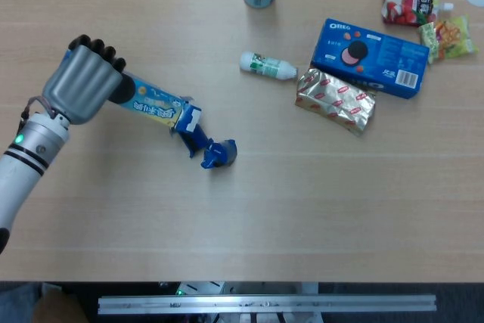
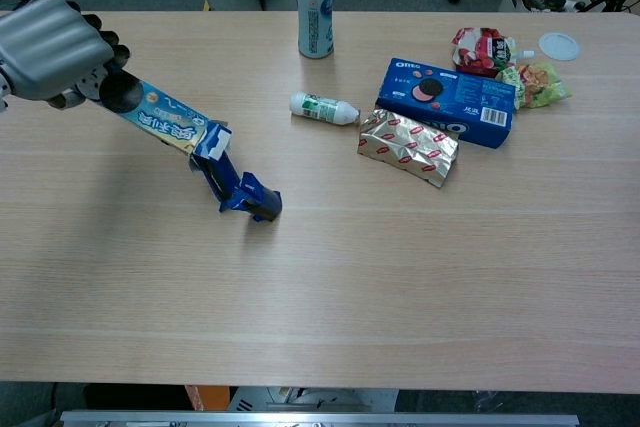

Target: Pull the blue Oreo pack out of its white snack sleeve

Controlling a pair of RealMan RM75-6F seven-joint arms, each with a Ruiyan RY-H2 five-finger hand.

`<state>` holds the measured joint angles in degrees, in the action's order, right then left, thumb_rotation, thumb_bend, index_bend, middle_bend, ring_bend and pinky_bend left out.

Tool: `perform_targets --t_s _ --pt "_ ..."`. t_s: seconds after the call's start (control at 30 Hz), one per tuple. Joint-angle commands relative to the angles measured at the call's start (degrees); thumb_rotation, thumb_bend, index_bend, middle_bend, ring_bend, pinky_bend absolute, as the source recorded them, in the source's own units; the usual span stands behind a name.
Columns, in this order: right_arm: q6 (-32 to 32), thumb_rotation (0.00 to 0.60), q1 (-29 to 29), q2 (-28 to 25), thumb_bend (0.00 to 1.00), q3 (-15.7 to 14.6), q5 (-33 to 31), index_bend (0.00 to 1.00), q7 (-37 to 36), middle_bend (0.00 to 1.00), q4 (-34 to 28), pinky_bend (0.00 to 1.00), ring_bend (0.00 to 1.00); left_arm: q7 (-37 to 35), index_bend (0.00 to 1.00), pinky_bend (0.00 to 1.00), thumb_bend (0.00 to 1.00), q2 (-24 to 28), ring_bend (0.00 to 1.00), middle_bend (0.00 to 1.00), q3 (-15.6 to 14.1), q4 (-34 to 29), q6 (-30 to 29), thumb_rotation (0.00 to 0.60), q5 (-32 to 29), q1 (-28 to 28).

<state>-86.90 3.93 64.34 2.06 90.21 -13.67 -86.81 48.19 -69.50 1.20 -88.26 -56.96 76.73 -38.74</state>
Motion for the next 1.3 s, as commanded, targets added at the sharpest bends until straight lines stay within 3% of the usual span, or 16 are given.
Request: perform_targets --t_s 0.03,0.73,1.07,1.2,1.3 --pt "-0.04 0.6 0.01 -0.02 0.31 0.01 0.04 0.33 0.01 0.37 -0.05 0.22 0.3 -3.02 0.39 0.53 0.24 -0.74 0.35 0.37 0.4 3.23 0.66 0.6 -0.67 0.0" --pt "-0.23 0.6 -0.14 -0.36 0.31 -0.17 0.28 0.33 0.57 0.37 -0.71 0.22 0.3 -17.75 0.39 0.54 0.24 -4.47 0.35 0.37 2.57 13.9 6.08 0.6 -11.46 2.27" --pt "-0.16 0.6 -0.19 -0.41 0.31 -0.27 0.31 0.33 0.69 0.37 -0.81 0.22 0.3 -19.82 0.38 0.54 0.24 -5.83 0.35 0.37 1.05 14.7 8.25 0.6 -13.48 3.36" --pt "-0.29 0.6 -0.24 -0.53 0.31 -0.21 0.28 0.33 0.69 0.37 -0.87 0.22 0.3 -20.25 0.26 0.54 0.24 -5.62 0.33 0.32 1.06 14.05 9.6 0.6 -15.11 3.24" --pt "-0.29 0.6 -0.28 -0.58 0.31 -0.23 0.23 0.33 0.71 0.37 -0.93 0.22 0.3 -20.58 0.16 0.53 0.24 -5.0 0.27 0.27 1.3 12.8 10.87 0.6 -16.93 2.95"
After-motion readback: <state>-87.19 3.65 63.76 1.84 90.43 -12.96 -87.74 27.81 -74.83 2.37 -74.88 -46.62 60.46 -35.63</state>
